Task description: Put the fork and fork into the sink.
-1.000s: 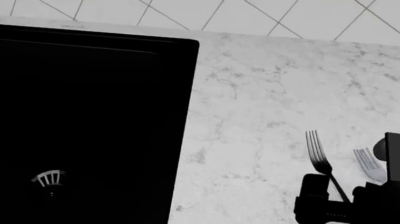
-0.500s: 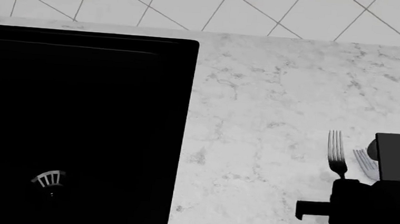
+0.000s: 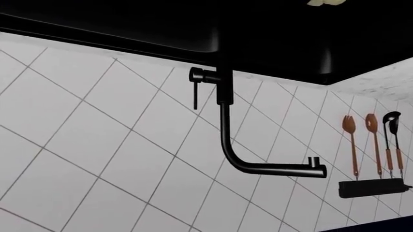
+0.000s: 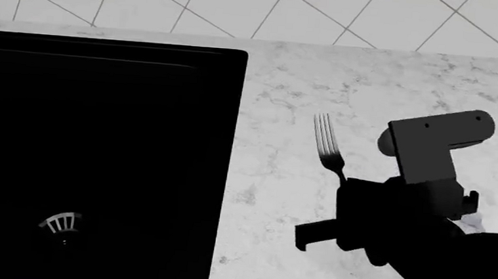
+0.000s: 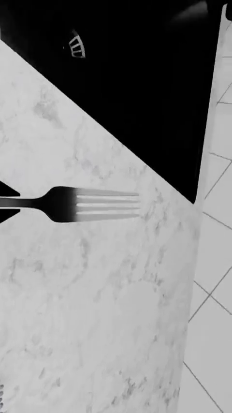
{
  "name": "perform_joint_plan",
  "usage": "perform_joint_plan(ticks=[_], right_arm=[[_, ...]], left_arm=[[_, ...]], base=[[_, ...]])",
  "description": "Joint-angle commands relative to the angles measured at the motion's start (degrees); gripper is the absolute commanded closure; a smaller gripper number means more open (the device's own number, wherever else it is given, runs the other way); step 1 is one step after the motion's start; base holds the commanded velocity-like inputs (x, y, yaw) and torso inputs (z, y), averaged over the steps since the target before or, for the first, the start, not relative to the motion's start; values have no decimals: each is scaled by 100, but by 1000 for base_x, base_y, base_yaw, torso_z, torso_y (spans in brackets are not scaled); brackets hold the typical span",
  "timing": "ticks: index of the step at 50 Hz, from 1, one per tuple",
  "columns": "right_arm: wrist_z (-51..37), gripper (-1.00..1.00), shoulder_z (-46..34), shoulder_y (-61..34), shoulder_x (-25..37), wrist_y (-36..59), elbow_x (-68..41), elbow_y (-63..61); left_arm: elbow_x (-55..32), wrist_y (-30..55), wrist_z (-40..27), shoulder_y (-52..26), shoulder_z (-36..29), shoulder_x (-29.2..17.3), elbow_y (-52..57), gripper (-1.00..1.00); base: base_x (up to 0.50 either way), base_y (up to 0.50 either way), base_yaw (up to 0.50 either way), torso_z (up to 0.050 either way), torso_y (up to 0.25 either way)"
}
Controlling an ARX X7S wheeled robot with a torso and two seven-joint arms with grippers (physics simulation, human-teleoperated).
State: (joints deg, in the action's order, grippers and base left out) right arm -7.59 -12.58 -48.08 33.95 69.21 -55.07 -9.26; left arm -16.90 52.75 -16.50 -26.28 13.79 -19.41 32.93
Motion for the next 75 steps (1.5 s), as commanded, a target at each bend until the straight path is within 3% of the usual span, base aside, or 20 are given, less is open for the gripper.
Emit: perform_joint_plan(ticks=[1, 25, 32, 36, 40, 58, 75], right_arm=[[218, 100, -614, -1071, -709, 94, 101, 423], [1989, 100, -2429, -2943, -3371, -2067, 1401, 4309], [1633, 100, -4754, -3783, -3392, -3626, -1354, 5266], [1525, 100, -6605, -4161, -3394, -4564, -3161, 5320], [1429, 100, -7623, -4267, -3394, -5134, -4008, 5096], [1426, 100, -7765, -3586, -3395, -5243, -3814, 4758], [1479, 100, -7711, -2594, -3395, -4766, -2832, 4544]], left_arm=[[-5, -25, -12, 0, -30, -11, -35, -100], [-39, -146, -18, -15, -74, 6, -152, -100], [-27, -187, -22, -28, -119, -2, -205, -100], [-33, -207, -19, -59, -147, 5, -241, -100], [-38, -239, -9, -67, -161, 3, -286, -100], [-67, -221, -29, -65, -174, -32, -271, -100], [-89, -261, -50, 17, -170, -32, -266, -100]], base=[[0, 0, 0, 0, 0], [0, 0, 0, 0, 0], [0, 0, 0, 0, 0], [0, 0, 0, 0, 0], [0, 0, 0, 0, 0], [0, 0, 0, 0, 0], [0, 0, 0, 0, 0]])
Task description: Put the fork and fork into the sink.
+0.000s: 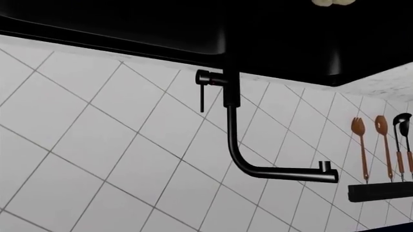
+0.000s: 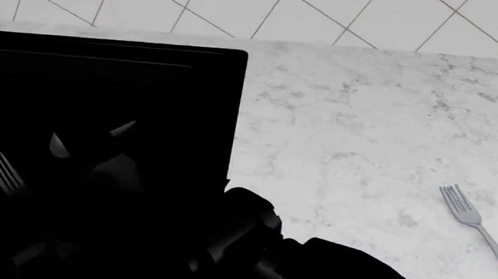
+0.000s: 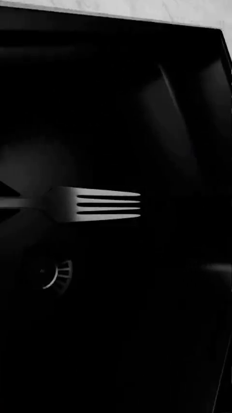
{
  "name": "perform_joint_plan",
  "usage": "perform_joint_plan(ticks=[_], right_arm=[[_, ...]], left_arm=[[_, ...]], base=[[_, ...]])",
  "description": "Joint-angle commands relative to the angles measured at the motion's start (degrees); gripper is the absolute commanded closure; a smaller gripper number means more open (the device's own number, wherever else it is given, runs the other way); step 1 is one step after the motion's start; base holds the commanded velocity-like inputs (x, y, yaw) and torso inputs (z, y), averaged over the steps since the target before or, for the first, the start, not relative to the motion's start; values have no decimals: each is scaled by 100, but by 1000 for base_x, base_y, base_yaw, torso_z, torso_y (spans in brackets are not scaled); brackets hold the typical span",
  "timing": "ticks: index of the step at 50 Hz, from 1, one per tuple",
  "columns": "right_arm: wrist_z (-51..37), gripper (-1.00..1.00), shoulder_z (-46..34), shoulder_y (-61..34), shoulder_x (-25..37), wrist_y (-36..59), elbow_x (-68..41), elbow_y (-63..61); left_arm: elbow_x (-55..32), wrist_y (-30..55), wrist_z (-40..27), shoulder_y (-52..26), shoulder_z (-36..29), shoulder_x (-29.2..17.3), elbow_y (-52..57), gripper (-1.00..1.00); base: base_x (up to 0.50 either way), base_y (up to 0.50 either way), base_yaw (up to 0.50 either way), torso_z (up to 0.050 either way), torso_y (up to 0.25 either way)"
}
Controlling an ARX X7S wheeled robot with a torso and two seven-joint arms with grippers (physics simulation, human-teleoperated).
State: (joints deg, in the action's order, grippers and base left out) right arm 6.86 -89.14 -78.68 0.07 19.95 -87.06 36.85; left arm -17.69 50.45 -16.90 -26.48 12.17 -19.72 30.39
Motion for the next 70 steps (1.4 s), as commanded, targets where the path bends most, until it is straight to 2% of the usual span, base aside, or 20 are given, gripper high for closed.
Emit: perform_joint_plan(ticks=[1, 27, 28, 39, 57, 70], right_arm=[[30, 100, -55, 490, -7, 173, 383, -62], [74, 100, -38, 915, -7, 684, 585, 73], [54, -100, -29, 889, -7, 663, 490, 109], [93, -100, -45, 718, -7, 447, 422, 100], [30, -100, -55, -226, -7, 131, 150, 317], [-51, -100, -73, -922, -7, 343, 406, 696]], left_arm=[[-15, -28, -11, 36, -6, -2, -9, -100], [-73, 11, -57, 87, 30, -40, 76, -100], [-74, -6, -48, 100, 35, -45, 68, -100], [-118, 34, -67, 107, 68, -63, 145, -100], [-165, 163, -120, 66, 63, -115, 258, -100], [-183, 188, -144, 60, 36, -127, 264, -100]], base=[[0, 0, 0, 0, 0], [0, 0, 0, -1, 0], [0, 0, 0, 0, 0], [-2, 0, 1, -2, 0], [0, 0, 0, 0, 0], [0, 0, 0, 0, 0]])
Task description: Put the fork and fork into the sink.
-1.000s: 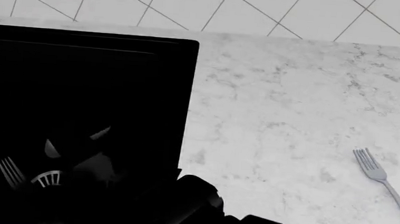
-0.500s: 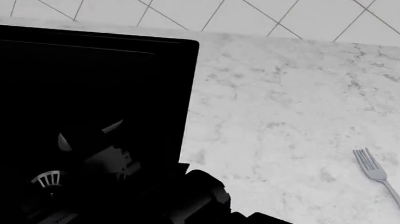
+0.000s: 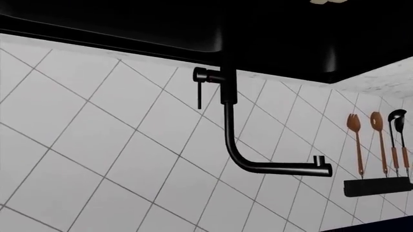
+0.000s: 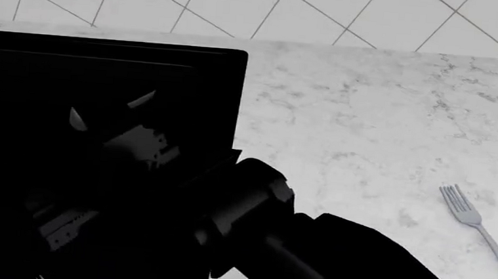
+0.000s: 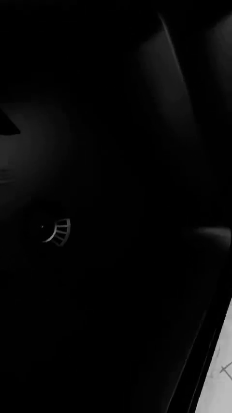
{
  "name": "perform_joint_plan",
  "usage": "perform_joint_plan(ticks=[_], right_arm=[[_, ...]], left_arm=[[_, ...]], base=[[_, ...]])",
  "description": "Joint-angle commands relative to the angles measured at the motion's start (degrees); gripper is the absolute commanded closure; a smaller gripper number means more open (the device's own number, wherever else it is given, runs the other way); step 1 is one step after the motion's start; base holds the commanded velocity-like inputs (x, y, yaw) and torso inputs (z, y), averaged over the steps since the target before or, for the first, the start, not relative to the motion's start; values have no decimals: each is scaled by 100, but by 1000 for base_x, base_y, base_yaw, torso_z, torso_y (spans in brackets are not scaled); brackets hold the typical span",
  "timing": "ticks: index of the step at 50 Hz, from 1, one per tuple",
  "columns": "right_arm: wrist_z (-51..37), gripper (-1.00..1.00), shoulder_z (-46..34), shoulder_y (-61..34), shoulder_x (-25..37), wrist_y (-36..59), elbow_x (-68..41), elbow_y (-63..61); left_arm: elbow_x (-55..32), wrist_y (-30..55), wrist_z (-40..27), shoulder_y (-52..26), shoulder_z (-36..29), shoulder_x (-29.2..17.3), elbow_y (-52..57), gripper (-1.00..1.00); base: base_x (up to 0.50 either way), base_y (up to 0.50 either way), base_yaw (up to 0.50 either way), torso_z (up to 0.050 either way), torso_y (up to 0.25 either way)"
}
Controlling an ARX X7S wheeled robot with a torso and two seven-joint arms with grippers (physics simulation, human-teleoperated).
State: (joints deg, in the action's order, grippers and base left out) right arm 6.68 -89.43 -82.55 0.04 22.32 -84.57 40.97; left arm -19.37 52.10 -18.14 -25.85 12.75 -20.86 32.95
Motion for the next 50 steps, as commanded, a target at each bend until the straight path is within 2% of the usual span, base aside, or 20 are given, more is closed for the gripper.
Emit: perform_joint_plan(ticks=[1, 11, 26, 42, 50], right_arm=[[-53, -100, -48, -572, -3, 130, 216, 319], [-141, -100, -37, -1235, 172, 450, 465, 469], [-1638, -100, 741, -1551, 2158, 542, -325, -1679], [-3196, -100, 1132, -612, 4161, -247, -507, -4388], [-3664, -100, 1208, -306, 4858, -491, -523, -4943]], left_arm=[[-18, 35, -23, -8, -30, -14, 17, -100], [-36, 50, -36, -1, -41, -31, 57, -100], [-50, 15, -33, -36, -110, -44, 15, -100], [-62, -4, -38, -74, -163, -70, -18, -100], [-78, -24, -43, -46, -161, -63, -32, -100]], base=[[0, 0, 0, 0, 0], [0, 0, 0, 0, 0], [0, 0, 0, 0, 0], [0, 0, 0, 0, 0], [0, 0, 0, 0, 0]])
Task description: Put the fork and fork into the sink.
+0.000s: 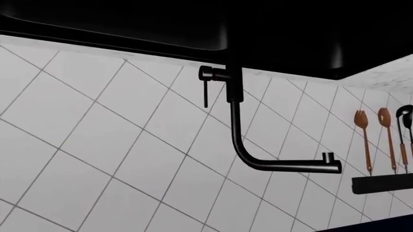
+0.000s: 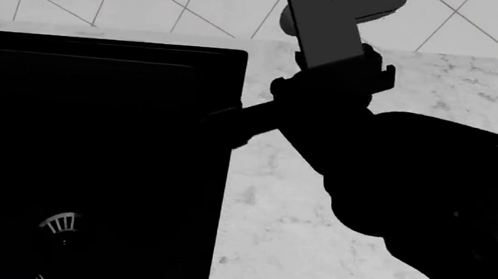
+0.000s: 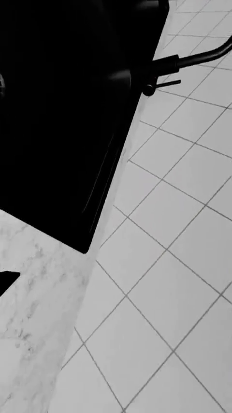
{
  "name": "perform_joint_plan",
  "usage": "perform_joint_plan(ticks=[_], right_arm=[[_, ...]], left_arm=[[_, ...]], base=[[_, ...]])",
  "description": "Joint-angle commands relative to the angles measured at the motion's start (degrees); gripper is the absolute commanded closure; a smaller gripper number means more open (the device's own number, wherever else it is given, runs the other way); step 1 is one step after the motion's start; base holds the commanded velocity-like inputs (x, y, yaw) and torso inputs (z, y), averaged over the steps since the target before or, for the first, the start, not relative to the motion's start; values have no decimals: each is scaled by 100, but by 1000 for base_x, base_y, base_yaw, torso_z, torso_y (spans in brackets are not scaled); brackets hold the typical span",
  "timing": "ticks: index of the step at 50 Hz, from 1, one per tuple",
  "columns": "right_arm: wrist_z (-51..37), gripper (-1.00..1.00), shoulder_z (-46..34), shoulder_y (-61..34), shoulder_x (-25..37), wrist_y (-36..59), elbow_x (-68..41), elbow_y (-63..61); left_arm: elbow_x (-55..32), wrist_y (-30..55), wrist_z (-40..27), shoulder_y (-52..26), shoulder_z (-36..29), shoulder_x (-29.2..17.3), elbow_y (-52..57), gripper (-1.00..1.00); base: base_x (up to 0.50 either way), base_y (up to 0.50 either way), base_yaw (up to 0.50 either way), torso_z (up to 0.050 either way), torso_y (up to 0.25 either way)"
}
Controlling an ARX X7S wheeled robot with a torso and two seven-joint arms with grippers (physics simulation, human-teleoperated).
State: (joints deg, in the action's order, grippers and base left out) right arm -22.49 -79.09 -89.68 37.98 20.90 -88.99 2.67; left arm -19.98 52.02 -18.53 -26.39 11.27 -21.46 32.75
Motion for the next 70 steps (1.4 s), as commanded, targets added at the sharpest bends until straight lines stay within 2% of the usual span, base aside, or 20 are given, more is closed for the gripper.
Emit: perform_joint_plan(ticks=[1, 25, 40, 49, 60, 70], right_arm=[[-761, -100, 173, 393, 1103, -325, -87, -1136], [-1405, -100, 176, 386, 2811, 72, -239, -1772], [-1078, -100, 177, 405, 3739, 351, -454, -1983], [-1312, -100, 161, 487, 3975, 349, -627, -2190], [-1085, -100, 5, 822, 4142, 54, -538, -2017], [-928, -100, -110, 1000, 4015, -1, -428, -1542]], left_arm=[[-17, -20, -6, 13, -14, -4, -15, -100], [-32, -154, 15, 57, -59, 1, -178, -100], [-74, -61, -56, 76, -32, -8, -47, -100], [-90, -55, -62, 87, -34, -24, -42, -100], [-98, -68, -79, 83, -63, -11, -84, -100], [-117, -62, -99, 91, -73, -8, -69, -100]], base=[[0, 0, 0, 0, 0], [0, 0, 0, 0, 0], [0, 0, 0, 0, 0], [0, 0, 0, 0, 0], [0, 0, 0, 0, 0], [0, 0, 0, 0, 0]])
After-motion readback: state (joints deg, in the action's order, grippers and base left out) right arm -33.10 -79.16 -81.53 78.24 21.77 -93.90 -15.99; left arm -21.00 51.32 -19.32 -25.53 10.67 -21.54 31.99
